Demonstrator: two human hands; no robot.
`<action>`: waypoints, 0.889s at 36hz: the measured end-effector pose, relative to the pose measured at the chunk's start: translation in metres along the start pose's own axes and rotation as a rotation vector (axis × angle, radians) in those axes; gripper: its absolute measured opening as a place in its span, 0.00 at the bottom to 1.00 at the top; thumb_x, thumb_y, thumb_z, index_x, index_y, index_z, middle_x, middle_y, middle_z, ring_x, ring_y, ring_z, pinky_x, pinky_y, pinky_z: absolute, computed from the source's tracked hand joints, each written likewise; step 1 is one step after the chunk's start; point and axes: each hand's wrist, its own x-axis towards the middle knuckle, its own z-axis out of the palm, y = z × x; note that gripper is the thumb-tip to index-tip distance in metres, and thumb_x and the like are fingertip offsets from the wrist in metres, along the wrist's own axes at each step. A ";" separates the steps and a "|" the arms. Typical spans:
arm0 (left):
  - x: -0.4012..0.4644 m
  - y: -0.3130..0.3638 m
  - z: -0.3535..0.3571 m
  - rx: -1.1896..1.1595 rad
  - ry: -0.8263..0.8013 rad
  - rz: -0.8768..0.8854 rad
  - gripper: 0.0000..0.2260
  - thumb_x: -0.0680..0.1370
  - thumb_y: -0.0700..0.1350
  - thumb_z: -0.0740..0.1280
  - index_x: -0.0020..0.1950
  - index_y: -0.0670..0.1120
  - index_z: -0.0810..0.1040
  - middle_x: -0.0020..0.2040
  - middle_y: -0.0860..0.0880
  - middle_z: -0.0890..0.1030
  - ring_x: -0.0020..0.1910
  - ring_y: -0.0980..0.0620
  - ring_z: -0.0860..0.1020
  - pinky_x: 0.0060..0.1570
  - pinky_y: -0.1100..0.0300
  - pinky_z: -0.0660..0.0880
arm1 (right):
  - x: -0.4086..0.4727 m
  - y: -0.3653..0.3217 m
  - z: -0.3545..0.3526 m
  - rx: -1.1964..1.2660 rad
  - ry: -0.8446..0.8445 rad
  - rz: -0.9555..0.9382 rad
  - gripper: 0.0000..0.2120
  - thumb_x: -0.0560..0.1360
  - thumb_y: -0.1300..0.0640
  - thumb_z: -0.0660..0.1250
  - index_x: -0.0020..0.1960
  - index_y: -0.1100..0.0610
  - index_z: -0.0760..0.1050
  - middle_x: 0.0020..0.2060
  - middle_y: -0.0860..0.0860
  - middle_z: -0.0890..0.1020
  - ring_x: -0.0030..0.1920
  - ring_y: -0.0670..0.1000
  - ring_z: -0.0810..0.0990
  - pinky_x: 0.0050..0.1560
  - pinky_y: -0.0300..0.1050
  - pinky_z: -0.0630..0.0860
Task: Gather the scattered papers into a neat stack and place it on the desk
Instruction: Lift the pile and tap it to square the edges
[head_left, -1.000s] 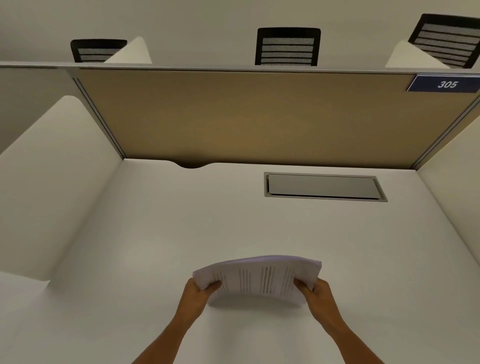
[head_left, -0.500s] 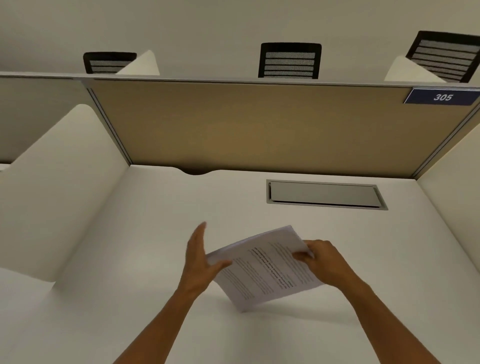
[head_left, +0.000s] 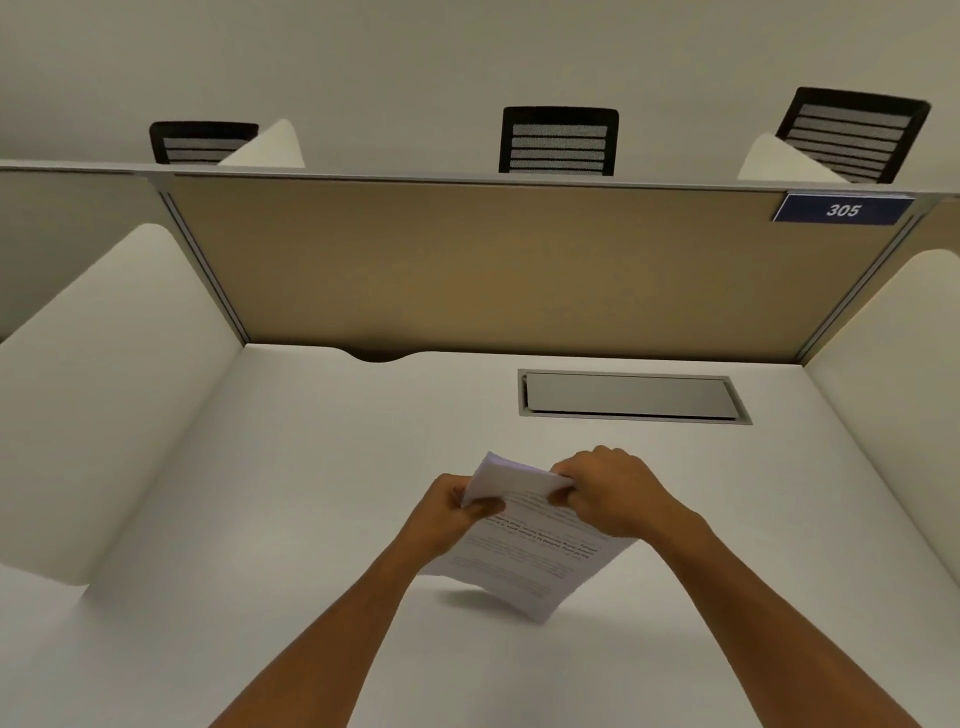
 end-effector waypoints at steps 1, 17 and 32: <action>0.000 -0.001 0.002 -0.024 0.019 -0.016 0.04 0.73 0.52 0.71 0.45 0.55 0.84 0.44 0.48 0.86 0.43 0.47 0.84 0.48 0.51 0.80 | 0.000 0.002 0.000 0.045 -0.005 0.002 0.12 0.77 0.46 0.63 0.57 0.44 0.80 0.48 0.46 0.85 0.43 0.49 0.82 0.44 0.43 0.80; -0.009 -0.030 0.000 -0.392 0.290 -0.144 0.05 0.76 0.43 0.71 0.49 0.45 0.85 0.45 0.45 0.87 0.44 0.42 0.84 0.46 0.48 0.81 | -0.022 0.037 0.058 1.304 0.056 0.131 0.10 0.74 0.62 0.71 0.55 0.56 0.82 0.51 0.53 0.87 0.55 0.54 0.84 0.51 0.43 0.81; -0.013 -0.040 -0.003 -0.387 0.250 -0.155 0.05 0.71 0.44 0.74 0.46 0.52 0.86 0.44 0.47 0.87 0.44 0.47 0.85 0.46 0.52 0.82 | -0.012 0.000 0.091 1.250 0.223 0.282 0.09 0.80 0.57 0.65 0.48 0.45 0.81 0.45 0.46 0.86 0.42 0.37 0.83 0.39 0.32 0.79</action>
